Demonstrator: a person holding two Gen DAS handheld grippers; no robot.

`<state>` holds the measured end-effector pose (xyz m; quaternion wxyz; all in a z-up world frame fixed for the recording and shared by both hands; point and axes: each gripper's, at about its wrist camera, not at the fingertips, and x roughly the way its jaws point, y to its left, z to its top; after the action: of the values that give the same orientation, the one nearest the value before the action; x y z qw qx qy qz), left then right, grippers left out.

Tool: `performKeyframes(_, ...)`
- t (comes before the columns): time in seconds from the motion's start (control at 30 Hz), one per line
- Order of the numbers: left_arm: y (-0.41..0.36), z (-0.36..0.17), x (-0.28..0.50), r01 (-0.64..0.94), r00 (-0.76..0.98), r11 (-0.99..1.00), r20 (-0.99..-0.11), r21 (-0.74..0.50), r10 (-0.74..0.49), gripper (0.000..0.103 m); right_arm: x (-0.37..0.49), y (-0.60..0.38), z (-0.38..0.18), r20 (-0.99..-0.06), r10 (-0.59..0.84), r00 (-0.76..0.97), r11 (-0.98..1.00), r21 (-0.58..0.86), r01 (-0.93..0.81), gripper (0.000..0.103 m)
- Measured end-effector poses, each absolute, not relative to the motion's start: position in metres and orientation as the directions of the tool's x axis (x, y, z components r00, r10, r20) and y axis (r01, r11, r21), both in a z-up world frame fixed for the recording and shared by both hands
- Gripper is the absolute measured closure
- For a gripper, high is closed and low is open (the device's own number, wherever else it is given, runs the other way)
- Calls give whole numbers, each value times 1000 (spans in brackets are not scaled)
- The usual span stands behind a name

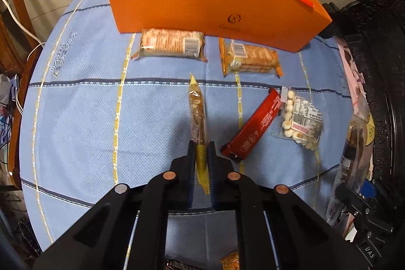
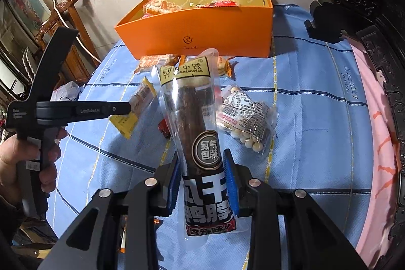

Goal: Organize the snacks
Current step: 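Carry both packs over the orange box and open both tools inside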

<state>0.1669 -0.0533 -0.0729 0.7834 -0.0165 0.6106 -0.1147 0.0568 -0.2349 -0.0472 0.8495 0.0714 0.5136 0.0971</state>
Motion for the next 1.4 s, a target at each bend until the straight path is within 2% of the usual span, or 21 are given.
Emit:
performKeyframes(0.43, -52, -99, 164, 171, 154, 973, -971, -155, -182, 95, 68, -226, -49, -862, 250, 441, 968, 223, -113, 70)
performKeyframes(0.6, -54, -109, 172, 160, 140, 978, -978, -130, -153, 90, 68, -225, -51, -867, 247, 434, 969, 220, -113, 70)
performKeyframes(0.7, -57, -118, 177, 157, 116, 983, -987, -94, -112, 79, 71, -226, -52, -870, 245, 429, 969, 219, -111, 70)
performKeyframes(0.77, -63, -125, 177, 171, 108, 983, -991, -63, -82, 64, 73, -226, -54, -874, 241, 422, 970, 216, -108, 70)
performKeyframes(0.83, -72, -129, 175, 192, 121, 981, -991, -33, -57, 61, 74, -226, -56, -877, 239, 417, 971, 213, -108, 70)
performKeyframes(0.9, -77, -128, 174, 201, 139, 980, -990, 2, -26, 69, 75, -226, -57, -880, 237, 413, 972, 213, -105, 70)
performKeyframes(0.97, -73, -126, 176, 190, 136, 981, -989, -39, -65, 73, 76, -226, -58, -880, 236, 412, 972, 213, -102, 70)
performKeyframes(1.17, -55, -103, 179, 185, 190, 982, -979, -43, -79, 75, 77, -223, -53, -877, 234, 421, 972, 210, -103, 70)
performKeyframes(1.4, -31, -47, 177, 195, 293, 980, -950, -46, -103, 75, 88, -205, -30, -856, 244, 457, 969, 196, -150, 70)
